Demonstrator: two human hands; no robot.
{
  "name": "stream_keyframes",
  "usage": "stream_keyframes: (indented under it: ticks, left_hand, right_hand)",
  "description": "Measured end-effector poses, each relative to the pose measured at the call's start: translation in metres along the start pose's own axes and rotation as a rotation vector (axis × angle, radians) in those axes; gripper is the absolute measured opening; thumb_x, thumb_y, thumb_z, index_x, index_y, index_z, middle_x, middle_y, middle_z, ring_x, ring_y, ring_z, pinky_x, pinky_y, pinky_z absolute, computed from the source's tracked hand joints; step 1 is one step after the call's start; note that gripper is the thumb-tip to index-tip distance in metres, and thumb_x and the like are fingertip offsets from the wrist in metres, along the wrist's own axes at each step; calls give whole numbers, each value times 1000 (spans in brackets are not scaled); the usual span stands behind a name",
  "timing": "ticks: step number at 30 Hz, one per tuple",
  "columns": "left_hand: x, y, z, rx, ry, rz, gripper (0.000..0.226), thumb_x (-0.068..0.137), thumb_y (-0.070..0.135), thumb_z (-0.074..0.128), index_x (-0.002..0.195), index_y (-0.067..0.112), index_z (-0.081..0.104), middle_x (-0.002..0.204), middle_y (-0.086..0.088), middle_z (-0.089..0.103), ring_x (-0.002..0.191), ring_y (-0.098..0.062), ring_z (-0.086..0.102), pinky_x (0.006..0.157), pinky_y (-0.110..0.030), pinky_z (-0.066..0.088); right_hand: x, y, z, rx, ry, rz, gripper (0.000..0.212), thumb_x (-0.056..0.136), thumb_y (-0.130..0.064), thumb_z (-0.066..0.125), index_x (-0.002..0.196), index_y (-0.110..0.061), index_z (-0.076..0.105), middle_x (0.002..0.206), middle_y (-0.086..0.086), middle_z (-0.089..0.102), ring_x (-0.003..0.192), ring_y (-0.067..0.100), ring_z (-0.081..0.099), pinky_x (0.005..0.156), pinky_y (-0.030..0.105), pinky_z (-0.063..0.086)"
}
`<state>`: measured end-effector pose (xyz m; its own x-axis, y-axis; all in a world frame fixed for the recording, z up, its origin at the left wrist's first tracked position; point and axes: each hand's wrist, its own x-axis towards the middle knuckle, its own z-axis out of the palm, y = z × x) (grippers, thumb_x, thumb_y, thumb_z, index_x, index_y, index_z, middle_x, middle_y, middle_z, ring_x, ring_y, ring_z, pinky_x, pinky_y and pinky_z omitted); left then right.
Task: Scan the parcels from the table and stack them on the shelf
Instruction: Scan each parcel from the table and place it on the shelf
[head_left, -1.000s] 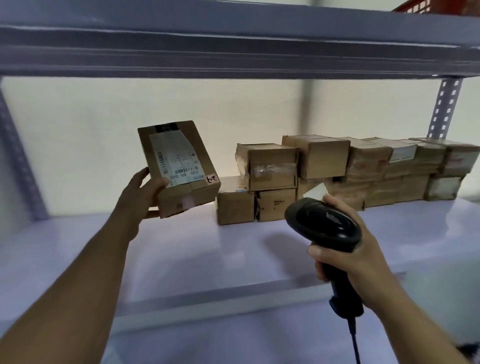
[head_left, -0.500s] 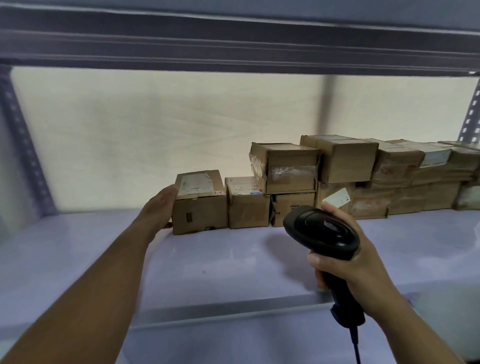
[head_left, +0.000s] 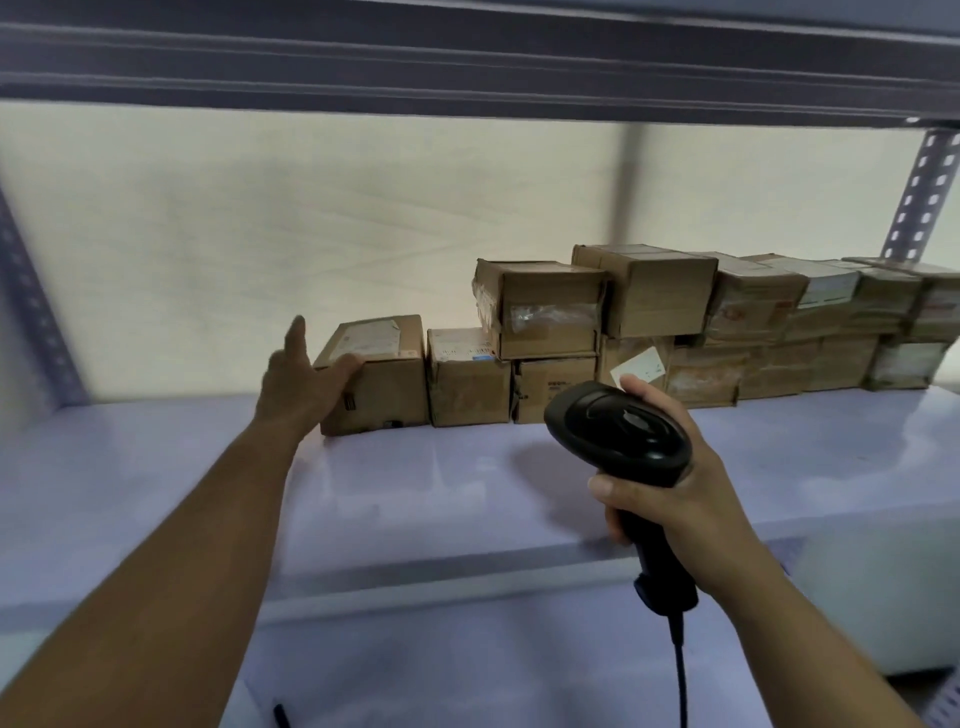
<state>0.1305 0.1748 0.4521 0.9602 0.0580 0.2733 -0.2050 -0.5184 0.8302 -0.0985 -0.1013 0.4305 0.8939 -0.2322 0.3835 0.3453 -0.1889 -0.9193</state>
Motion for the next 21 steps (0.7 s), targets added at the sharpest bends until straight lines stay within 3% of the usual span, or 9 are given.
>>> stream_keyframes:
  ticks: [4, 7, 9, 13, 18, 21]
  left_hand:
    - [-68, 23, 11, -83, 225, 194, 78, 78, 48, 56, 150, 32, 28, 151, 3, 38, 136, -21, 37, 110, -42, 34]
    - [-144, 30, 40, -107, 298, 280, 60, 85, 38, 64, 140, 27, 43, 138, 1, 50, 125, -22, 46, 98, -34, 37]
    - [-187, 36, 65, -110, 259, 311, 56, 86, 33, 69, 137, 22, 47, 132, -3, 53, 119, -22, 49, 94, -34, 39]
    - [-254, 62, 117, -62, 94, 441, 61, 81, 43, 62, 135, 15, 51, 127, -6, 56, 112, -19, 50, 90, -30, 37]
    - [-331, 96, 171, -33, -114, 457, 68, 80, 51, 58, 138, 16, 48, 134, -5, 52, 122, -24, 46, 102, -38, 36]
    - [-377, 119, 199, -14, -196, 516, 62, 85, 43, 69, 136, 15, 49, 135, -6, 51, 125, -25, 45, 104, -39, 35]
  right_hand:
    - [-30, -5, -23, 42, 23, 17, 87, 58, -13, 85, 131, -46, 50, 113, 3, 65, 54, 32, 61, 51, 35, 54]
    - [-66, -5, -50, 40, 74, 20, 85, 62, -7, 84, 128, -48, 52, 112, 4, 66, 51, 30, 60, 49, 35, 53]
    - [-93, -5, -70, 27, 99, 51, 83, 63, -7, 78, 130, -47, 50, 112, 4, 66, 51, 30, 60, 50, 38, 54]
    - [-150, -13, -118, 4, 161, 100, 86, 71, 3, 80, 136, -42, 47, 113, 8, 66, 49, 27, 58, 50, 35, 52]
    - [-225, -28, -179, -17, 282, 110, 87, 73, 12, 77, 140, -32, 45, 111, 11, 67, 47, 30, 56, 47, 36, 50]
    - [-271, -40, -215, -37, 340, 100, 87, 72, 10, 78, 139, -34, 45, 112, 10, 65, 50, 31, 57, 46, 35, 51]
